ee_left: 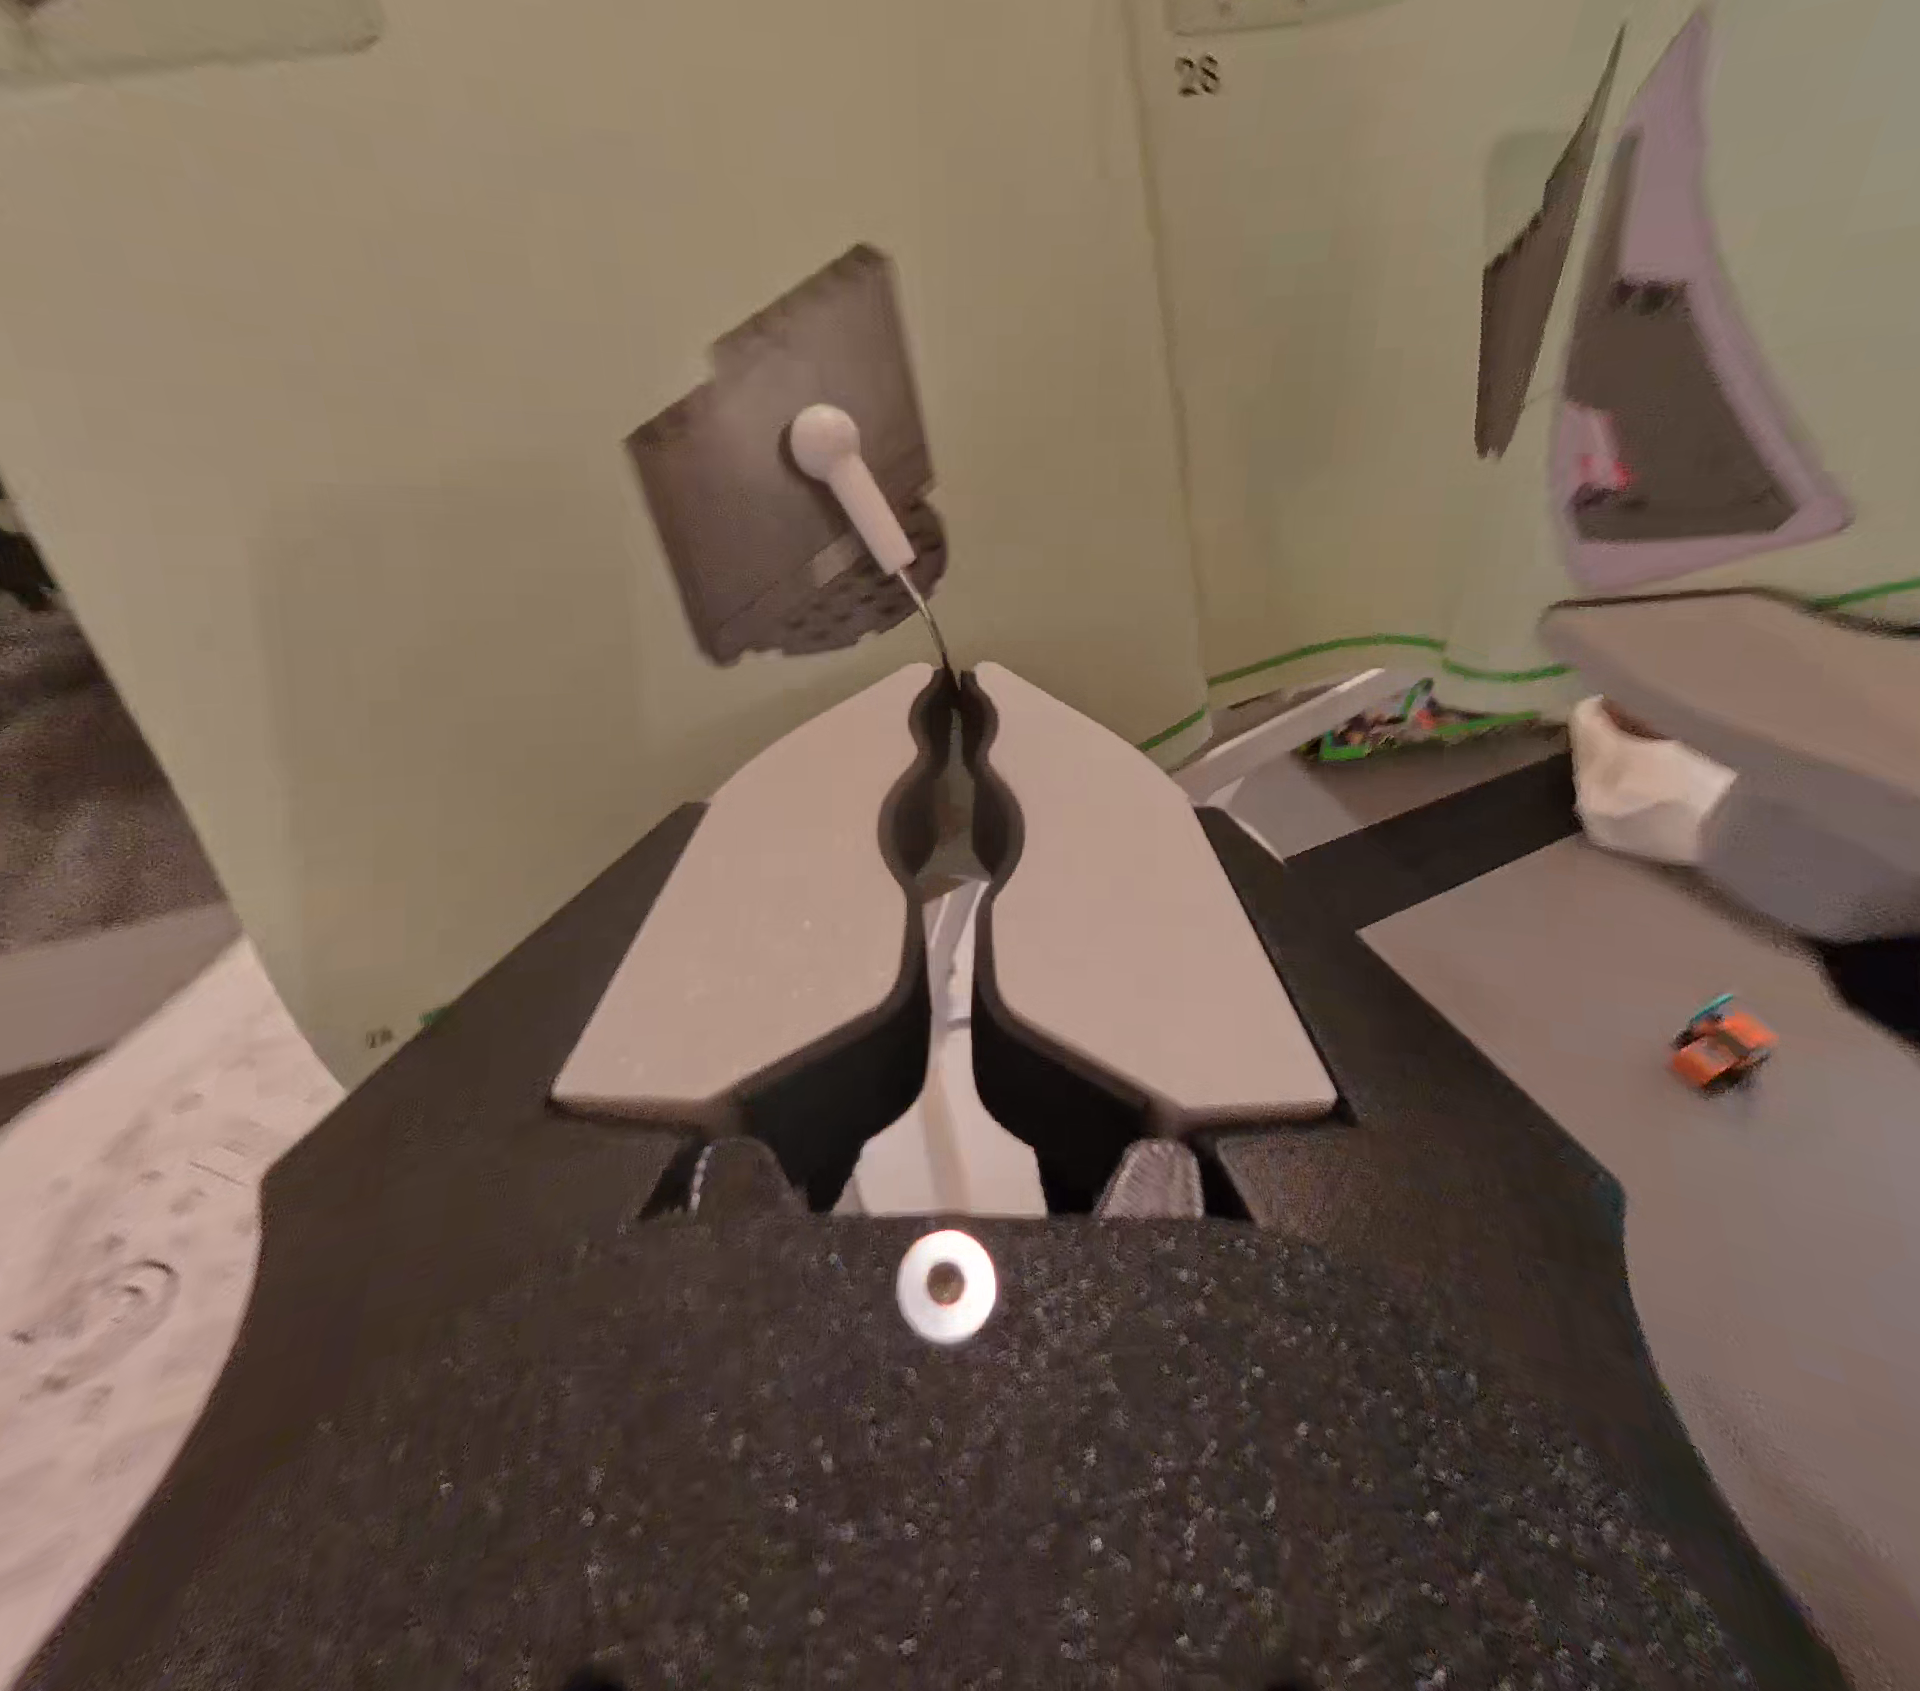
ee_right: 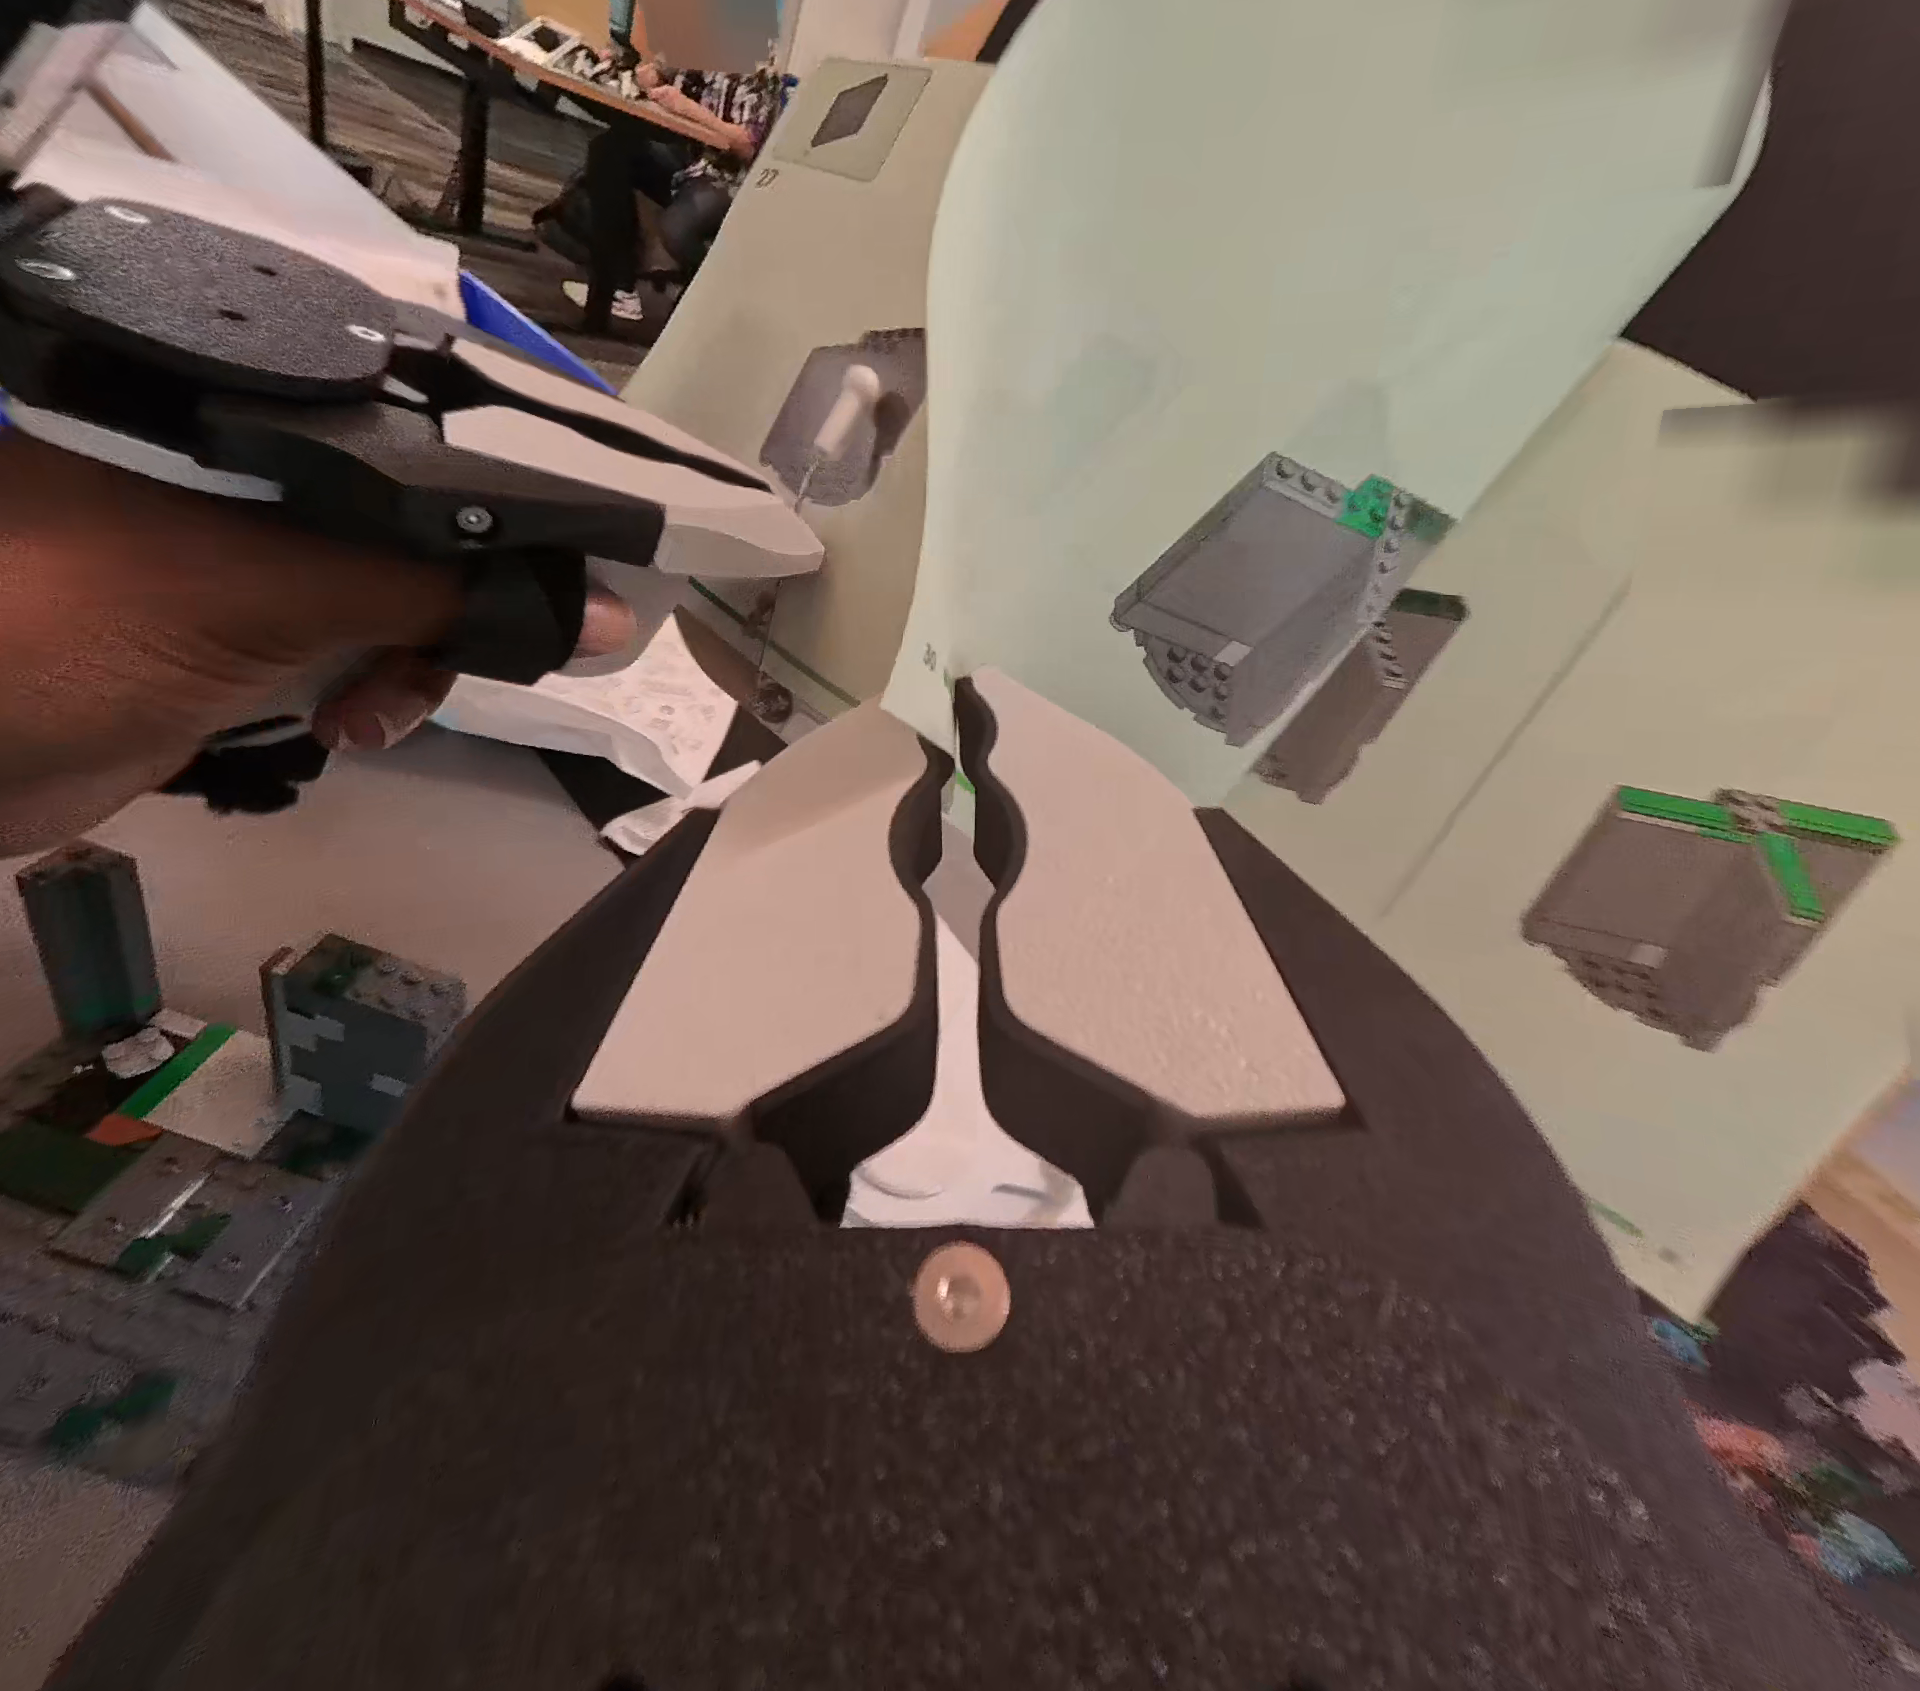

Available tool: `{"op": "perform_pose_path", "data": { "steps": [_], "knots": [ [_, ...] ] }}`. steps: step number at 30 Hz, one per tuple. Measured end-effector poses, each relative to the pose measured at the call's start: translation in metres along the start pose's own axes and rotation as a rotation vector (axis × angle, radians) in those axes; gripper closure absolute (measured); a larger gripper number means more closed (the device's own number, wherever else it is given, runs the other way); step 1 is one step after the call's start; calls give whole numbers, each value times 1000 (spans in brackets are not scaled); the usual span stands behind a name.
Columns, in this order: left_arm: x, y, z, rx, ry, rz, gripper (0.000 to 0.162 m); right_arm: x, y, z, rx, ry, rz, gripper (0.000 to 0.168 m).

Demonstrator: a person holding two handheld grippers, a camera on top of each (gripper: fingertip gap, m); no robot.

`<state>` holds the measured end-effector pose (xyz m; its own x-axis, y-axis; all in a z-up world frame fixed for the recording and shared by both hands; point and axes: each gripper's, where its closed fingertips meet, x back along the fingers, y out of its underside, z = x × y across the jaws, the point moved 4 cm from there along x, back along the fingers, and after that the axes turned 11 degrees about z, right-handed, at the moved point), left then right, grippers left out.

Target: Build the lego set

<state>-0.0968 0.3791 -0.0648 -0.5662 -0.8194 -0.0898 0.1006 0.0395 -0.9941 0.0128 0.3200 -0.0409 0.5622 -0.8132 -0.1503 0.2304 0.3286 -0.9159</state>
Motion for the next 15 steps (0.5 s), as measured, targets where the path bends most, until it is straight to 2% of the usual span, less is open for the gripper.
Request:
{"op": "perform_pose_path", "data": {
  "steps": [9,15],
  "knots": [
    [27,22,-14,400,-43,86,159,-49,18,-49,-3,-173,-121,168],
    [34,34,-17,569,-38,89,158,-66,11,-79,-81,-321,-77,167]
  ]
}}
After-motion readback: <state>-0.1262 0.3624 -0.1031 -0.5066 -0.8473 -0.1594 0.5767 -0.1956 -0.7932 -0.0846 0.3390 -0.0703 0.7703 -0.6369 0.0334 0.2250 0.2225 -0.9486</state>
